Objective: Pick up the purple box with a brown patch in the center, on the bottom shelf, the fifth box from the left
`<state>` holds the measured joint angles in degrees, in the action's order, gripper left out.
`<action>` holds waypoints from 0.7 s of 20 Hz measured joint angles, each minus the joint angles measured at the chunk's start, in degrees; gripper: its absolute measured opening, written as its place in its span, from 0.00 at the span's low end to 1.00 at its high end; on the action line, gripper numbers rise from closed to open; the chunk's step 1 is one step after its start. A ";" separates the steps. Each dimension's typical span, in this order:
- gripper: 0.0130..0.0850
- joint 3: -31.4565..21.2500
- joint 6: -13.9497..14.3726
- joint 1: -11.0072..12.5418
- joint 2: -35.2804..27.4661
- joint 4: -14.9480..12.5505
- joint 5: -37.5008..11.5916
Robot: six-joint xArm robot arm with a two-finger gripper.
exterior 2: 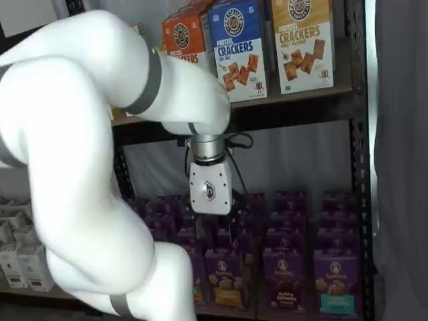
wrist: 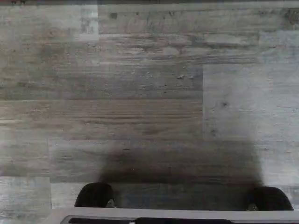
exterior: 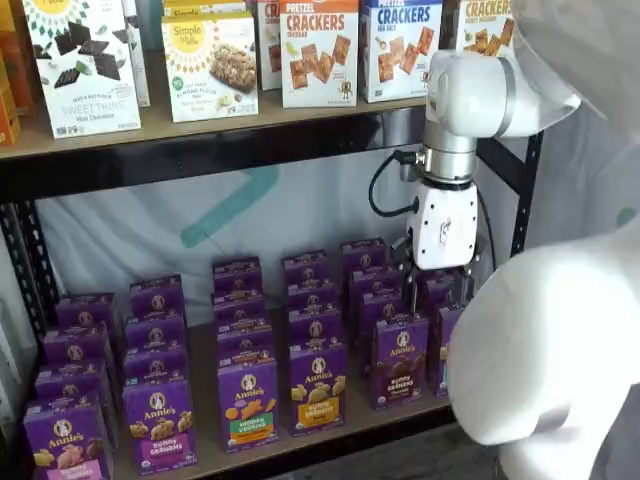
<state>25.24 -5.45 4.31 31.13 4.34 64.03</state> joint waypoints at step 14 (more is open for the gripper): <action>1.00 0.13 -2.19 2.02 -12.58 -0.96 -11.00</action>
<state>25.37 -7.64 6.33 18.54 3.38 53.03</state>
